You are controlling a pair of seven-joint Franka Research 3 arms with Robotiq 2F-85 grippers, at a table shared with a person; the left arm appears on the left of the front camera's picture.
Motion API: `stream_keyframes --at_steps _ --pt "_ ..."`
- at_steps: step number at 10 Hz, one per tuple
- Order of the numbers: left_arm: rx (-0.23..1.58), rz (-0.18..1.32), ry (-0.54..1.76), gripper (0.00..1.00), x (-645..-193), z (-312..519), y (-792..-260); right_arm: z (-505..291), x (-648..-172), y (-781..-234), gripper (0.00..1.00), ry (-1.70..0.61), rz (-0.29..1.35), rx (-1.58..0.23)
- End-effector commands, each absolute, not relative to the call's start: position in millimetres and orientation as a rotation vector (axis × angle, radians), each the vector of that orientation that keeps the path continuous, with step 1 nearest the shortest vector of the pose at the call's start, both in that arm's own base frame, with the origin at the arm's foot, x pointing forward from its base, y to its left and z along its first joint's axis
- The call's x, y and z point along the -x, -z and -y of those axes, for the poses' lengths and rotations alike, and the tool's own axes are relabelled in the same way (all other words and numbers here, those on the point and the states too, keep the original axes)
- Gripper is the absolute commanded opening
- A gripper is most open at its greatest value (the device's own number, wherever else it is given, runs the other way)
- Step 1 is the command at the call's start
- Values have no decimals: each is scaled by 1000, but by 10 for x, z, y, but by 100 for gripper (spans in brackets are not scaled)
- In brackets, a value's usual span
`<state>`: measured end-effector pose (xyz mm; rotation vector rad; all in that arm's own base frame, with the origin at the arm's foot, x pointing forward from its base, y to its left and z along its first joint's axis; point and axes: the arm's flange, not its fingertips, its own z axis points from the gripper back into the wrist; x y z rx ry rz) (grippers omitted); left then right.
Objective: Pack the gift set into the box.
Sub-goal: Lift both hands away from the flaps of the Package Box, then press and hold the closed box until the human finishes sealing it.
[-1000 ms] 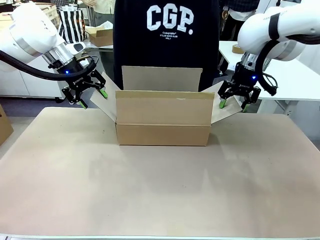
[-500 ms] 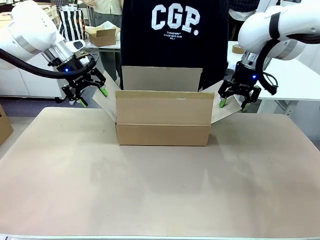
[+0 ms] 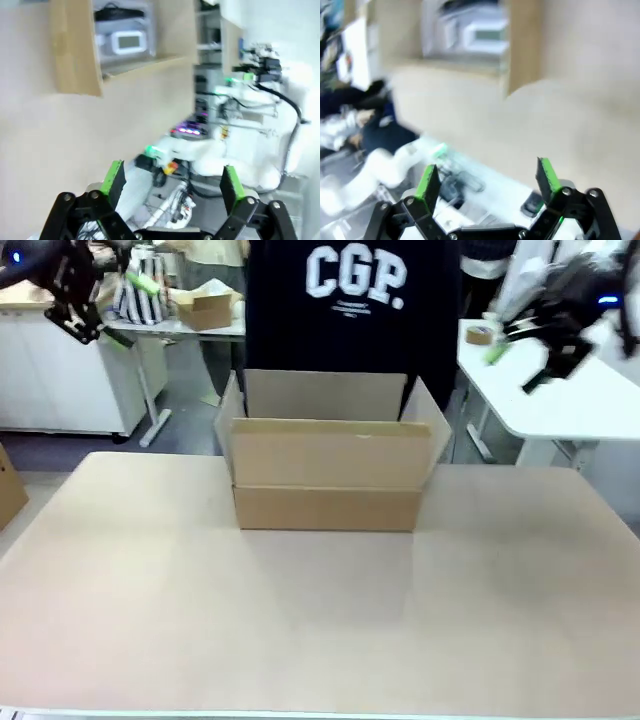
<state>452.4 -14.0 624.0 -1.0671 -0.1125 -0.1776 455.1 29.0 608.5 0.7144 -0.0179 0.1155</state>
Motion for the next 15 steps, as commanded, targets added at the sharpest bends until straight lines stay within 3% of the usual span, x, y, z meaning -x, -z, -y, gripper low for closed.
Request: stream_keyframes --at_steps 1,4,5,6,15 --pt "1292 51 246 100 -4320 -158 -5787 153 -4195 -5905 100 -127 -73 -999" --pt "1463 116 150 100 -4155 -553 -5460 720 -4040 -5747 100 -58 -44 -1305" --pt "1437 139 112 100 -4164 -582 -5423 745 -4123 -5662 100 37 -17 -1284" --pt "1409 82 179 100 -4135 -525 -5507 646 -3926 -5877 100 -106 -72 -1220" --pt "1409 82 179 100 -4135 -525 -5507 646 -3926 -5877 100 -106 -72 -1220"
